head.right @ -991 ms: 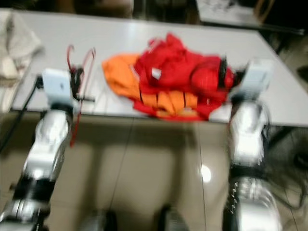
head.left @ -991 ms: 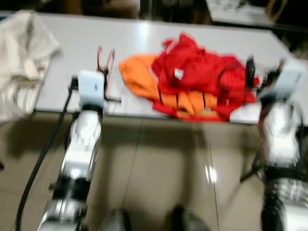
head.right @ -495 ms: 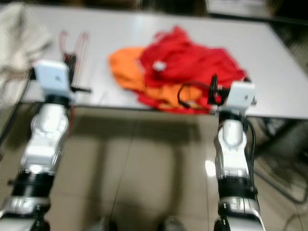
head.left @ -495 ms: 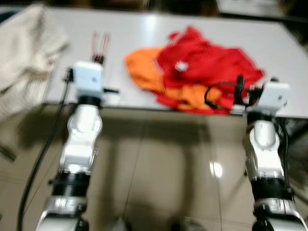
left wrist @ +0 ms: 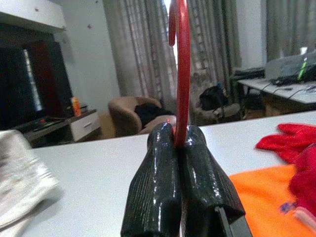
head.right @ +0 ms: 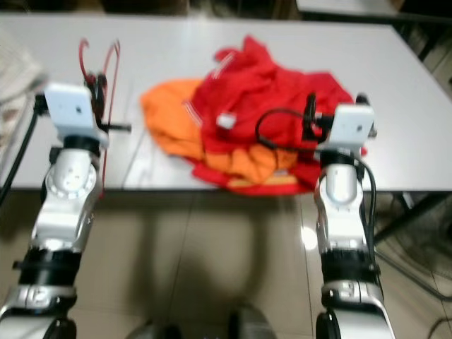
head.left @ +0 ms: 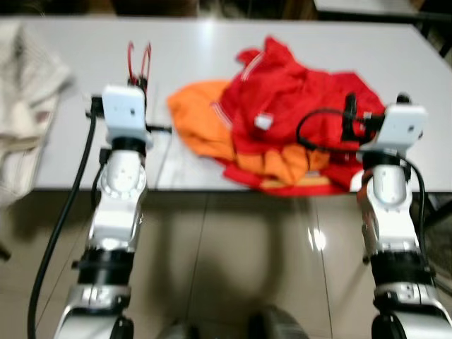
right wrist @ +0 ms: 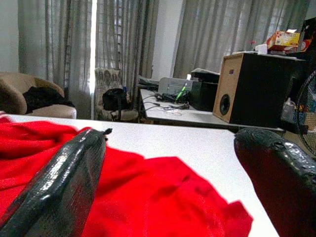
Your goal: Hang hanger
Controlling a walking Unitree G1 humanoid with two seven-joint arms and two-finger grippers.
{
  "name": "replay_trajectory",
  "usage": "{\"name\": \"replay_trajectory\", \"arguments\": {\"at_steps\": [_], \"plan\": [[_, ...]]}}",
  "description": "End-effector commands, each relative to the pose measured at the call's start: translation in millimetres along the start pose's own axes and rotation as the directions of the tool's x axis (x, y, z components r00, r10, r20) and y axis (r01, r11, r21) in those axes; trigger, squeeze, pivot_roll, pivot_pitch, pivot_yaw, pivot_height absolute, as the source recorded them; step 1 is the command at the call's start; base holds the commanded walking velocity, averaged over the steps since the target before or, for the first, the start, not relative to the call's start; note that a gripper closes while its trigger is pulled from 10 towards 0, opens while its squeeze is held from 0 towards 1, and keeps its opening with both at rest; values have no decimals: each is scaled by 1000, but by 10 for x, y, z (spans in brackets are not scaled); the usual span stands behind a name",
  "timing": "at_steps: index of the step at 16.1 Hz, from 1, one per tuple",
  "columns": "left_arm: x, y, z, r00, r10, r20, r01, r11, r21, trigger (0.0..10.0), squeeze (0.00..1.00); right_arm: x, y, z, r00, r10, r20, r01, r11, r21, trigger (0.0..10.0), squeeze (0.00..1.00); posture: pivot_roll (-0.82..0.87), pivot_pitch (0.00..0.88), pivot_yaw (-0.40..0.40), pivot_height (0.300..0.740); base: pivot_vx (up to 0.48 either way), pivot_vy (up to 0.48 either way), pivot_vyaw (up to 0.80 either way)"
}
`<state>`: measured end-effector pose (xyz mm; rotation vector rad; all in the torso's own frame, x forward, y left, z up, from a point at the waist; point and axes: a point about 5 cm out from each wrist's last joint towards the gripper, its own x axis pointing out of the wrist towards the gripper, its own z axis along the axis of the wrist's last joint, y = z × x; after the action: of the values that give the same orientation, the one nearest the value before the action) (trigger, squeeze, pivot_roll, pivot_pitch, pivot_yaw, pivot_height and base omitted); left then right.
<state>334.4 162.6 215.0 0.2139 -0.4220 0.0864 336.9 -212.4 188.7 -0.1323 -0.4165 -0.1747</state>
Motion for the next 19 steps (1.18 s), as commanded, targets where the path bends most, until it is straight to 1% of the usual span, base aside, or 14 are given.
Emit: {"name": "replay_trajectory", "arguments": {"at_steps": [1, 3, 4, 6, 8, 9, 10, 11, 12, 13, 14, 17, 18, 19], "plan": [[20, -42, 62, 1000, -2, 25, 3, 1000, -8, 10000, 0, 40, -79, 51, 1000, -12, 18, 12, 1000, -7, 10000, 0, -138, 123, -9, 740, 480, 0, 0], [21, -33, 67, 1000, 0, 26, 0, 1000, -9, 10000, 0, 79, -76, 74, 1000, 3, 19, -3, 1000, 0, 10000, 0, -133, 125, -11, 740, 480, 0, 0], [23, -28, 66, 1000, 10, 21, -9, 999, -45, 10000, 0, 168, -90, 158, 999, 41, 29, -42, 999, 17, 10000, 0, -132, 129, -11, 740, 480, 0, 0], [30, -36, 93, 999, 6, 38, -4, 999, -52, 10000, 0, 264, -106, 226, 996, 92, 19, -93, 995, 20, 10000, 0, -134, 130, -11, 740, 480, 0, 0], [39, -52, 121, 999, 7, 51, -3, 997, -77, 10000, 0, 328, -92, 271, 986, 168, 6, -168, 985, 31, 10000, 0, -135, 129, -12, 740, 480, 0, 0], [41, -58, 160, 997, 6, 76, 0, 996, -85, 10000, 0, 313, -38, 242, 969, 248, -22, -247, 968, 53, 10000, 0, -135, 129, -12, 740, 0, 0, 0], [44, -57, 168, 997, 1, 82, 6, 997, -83, 10000, 0, 236, 65, 165, 914, 397, -80, -395, 918, 48, 10000, 0, -131, 124, -12, 740, 0, 0, 0], [44, -53, 169, 997, 0, 83, 7, 997, -81, 10000, 0, 218, 80, 164, 895, 438, -90, -435, 899, 46, 10000, 0, -129, 124, -12, 740, 0, 0, 0], [44, -42, 171, 996, -1, 86, 8, 997, -78, 10000, 0, 194, 87, 191, 856, 506, -102, -505, 862, 41, 10000, 0, -127, 124, -12, 740, 0, 0, 0], [47, -26, 180, 996, -5, 94, 12, 997, -72, 10000, 0, 162, 43, 310, 778, 618, -111, -621, 784, 10, 10000, 0, -125, 124, -13, 740, 0, 0, 0], [47, -16, 185, 995, -8, 100, 15, 998, -68, 10000, 0, 140, 5, 383, 730, 673, -120, -678, 735, -9, 10000, 0, -124, 124, -13, 740, 0, 0, 0], [51, -9, 191, 994, -10, 106, 17, 998, -68, 10000, 0, 166, -237, 607, 665, 735, -132, -746, 664, -62, 10000, 0, -124, 124, -13, 740, 0, 0, 0], [52, -11, 191, 994, -11, 107, 19, 997, -68, 10000, 0, 171, -264, 625, 658, 741, -137, -752, 656, -61, 10000, 0, -124, 124, -13, 740, 0, 0, 0], [58, -22, 189, 994, -18, 107, 26, 997, -69, 10000, 0, 158, -302, 602, 615, 770, -170, -786, 617, -46, 10000, 0, -138, 127, -3, 740, 0, 0, 0]]}}
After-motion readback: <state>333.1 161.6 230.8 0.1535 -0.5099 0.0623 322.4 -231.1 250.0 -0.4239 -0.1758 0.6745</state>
